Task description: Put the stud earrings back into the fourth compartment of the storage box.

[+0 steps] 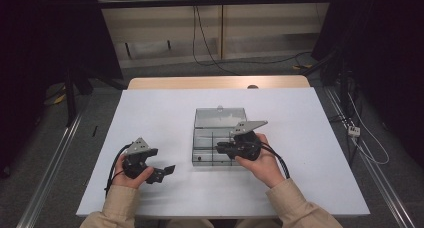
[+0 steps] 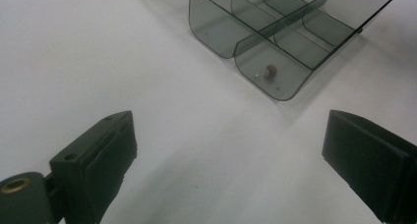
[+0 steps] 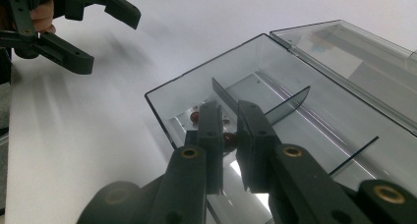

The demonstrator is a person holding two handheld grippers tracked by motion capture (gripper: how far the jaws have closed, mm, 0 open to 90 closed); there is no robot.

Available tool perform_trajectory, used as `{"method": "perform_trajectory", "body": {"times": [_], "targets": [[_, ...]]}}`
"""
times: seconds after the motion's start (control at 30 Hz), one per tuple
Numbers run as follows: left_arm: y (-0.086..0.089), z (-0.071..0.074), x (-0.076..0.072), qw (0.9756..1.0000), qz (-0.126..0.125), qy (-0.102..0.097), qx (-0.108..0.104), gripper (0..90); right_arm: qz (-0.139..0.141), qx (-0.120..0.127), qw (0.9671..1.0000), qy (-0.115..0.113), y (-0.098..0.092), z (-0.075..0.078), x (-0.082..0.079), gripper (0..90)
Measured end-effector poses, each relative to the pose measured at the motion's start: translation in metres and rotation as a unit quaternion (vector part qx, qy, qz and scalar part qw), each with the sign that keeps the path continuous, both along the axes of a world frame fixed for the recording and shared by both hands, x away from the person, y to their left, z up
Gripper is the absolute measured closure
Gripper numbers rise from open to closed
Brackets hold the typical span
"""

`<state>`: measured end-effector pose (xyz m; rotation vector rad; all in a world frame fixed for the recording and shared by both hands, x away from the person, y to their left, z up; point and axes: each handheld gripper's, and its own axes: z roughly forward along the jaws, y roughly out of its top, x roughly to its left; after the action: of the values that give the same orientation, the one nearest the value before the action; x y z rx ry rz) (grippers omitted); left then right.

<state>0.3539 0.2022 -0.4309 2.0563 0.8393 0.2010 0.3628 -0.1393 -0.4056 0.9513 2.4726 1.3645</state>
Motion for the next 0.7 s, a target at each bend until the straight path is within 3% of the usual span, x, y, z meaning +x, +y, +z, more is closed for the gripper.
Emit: {"method": "perform_trajectory", "body": {"times": [0.7], "targets": [[0.001,0.000,0.000,1.0000,0.000,0.000,-0.001,6.0,0.007,0.003,1.0000,0.000,0.012,-0.001,0.003,80.7]]}}
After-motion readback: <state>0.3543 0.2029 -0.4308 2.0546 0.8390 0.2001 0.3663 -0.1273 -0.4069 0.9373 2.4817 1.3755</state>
